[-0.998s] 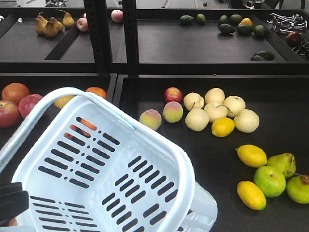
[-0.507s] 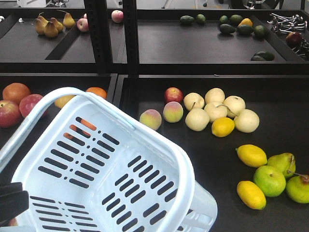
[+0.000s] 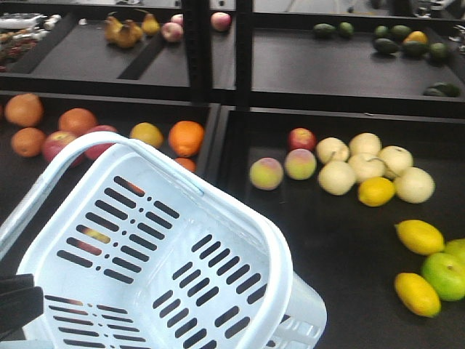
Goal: Pick three apples into basket with both arms
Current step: 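Turn and drive the base away while holding the basket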
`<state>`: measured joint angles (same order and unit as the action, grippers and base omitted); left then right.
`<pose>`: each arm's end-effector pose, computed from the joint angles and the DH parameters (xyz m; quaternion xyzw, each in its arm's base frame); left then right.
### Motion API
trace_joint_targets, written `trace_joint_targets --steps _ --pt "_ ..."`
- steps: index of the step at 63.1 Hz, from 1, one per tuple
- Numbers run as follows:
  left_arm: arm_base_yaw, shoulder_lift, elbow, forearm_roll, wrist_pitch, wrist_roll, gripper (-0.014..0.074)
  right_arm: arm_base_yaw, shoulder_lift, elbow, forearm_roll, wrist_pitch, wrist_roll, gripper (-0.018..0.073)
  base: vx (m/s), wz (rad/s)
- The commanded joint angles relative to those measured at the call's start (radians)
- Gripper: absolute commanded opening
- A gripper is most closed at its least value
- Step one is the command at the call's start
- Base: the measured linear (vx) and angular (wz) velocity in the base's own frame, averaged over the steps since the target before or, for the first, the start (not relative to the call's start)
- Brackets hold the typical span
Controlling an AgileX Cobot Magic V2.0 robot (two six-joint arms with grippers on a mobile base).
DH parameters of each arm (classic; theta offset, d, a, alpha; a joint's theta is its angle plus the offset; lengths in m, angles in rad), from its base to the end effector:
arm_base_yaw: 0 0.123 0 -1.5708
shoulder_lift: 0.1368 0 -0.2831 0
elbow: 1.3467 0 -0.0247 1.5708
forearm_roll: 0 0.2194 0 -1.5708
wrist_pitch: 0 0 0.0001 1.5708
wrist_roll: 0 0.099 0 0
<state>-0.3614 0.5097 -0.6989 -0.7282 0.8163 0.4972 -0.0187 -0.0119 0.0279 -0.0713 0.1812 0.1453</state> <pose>0.0375 -0.0655 0.3438 0.2618 0.7743 -0.3139 0.4831 0.0345 -0.0019 0.1876 0.0392 0.7437 0.0141 0.6672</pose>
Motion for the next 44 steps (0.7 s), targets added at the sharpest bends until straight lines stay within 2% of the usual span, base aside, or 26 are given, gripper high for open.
trace_joint_targets --steps 1,44 --pt "-0.005 0.005 -0.030 -0.061 -0.081 -0.006 -0.0006 -0.005 -0.013 0.014 -0.011 -0.077 -0.004 -0.0009 -0.09 0.43" --pt "-0.005 0.005 -0.030 -0.061 -0.081 -0.006 -0.0006 -0.005 -0.013 0.014 -0.011 -0.077 -0.004 -0.0009 -0.14 0.55"
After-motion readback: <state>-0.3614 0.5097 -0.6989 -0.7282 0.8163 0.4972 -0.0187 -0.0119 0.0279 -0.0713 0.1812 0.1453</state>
